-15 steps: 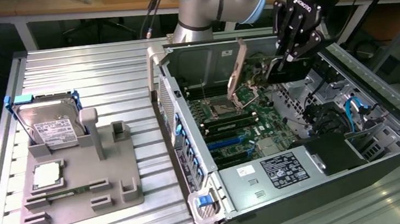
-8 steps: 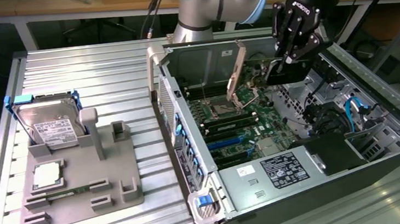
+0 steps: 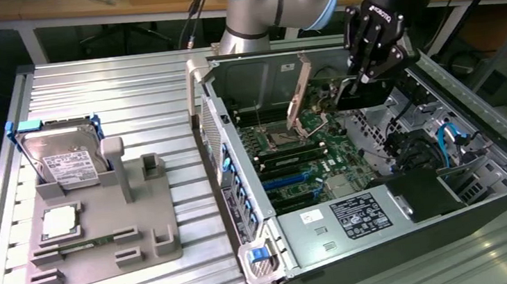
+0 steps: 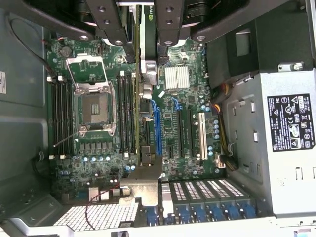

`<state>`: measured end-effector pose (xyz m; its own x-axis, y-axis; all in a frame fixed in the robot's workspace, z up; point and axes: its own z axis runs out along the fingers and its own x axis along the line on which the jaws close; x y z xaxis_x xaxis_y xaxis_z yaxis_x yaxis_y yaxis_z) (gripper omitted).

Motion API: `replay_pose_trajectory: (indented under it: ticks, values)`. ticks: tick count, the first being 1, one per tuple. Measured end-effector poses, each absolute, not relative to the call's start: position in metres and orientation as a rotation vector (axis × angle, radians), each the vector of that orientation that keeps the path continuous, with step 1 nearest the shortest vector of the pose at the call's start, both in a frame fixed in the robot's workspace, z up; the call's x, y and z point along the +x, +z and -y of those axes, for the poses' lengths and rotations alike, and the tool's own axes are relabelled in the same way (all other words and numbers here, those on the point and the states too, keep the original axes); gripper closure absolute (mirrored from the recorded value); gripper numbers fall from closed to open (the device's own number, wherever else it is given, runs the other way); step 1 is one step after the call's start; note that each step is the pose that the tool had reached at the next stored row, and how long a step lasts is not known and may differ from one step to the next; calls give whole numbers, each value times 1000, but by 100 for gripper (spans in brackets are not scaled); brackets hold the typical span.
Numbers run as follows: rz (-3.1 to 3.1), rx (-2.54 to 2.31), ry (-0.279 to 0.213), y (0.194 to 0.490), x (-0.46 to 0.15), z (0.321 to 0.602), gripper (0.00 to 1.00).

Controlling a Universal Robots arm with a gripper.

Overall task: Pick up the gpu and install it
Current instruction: 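Insert the gpu into the slot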

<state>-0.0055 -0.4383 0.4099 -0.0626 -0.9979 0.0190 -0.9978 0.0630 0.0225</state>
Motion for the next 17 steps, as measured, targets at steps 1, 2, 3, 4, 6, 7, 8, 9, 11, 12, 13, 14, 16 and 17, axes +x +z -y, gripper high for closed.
replay_pose_trajectory:
  ticks: [1,2,3,4,6,7,8,9,11,12,13,14,16,17]
  values:
    - [2269,2131,-5,409,-6,438,73]
    - [2269,2131,-5,409,-6,438,73]
    - [2269,2131,-6,408,-6,438,73]
    - [2269,2131,-6,408,-6,438,73]
    - [2269,2131,-6,406,-6,438,73]
    - [2269,2131,-6,406,-6,438,73]
    - [2269,2131,-7,405,-6,438,73]
    - [2270,2131,-7,405,-6,438,73]
    - [2270,2131,-7,404,-5,438,73]
    - [2270,2131,-7,404,-6,438,73]
    - [2270,2132,-8,403,-6,438,73]
    - [2270,2132,-8,403,-5,438,73]
    - [2270,2132,-8,402,-6,438,73]
    - [2270,2132,-9,401,-6,438,73]
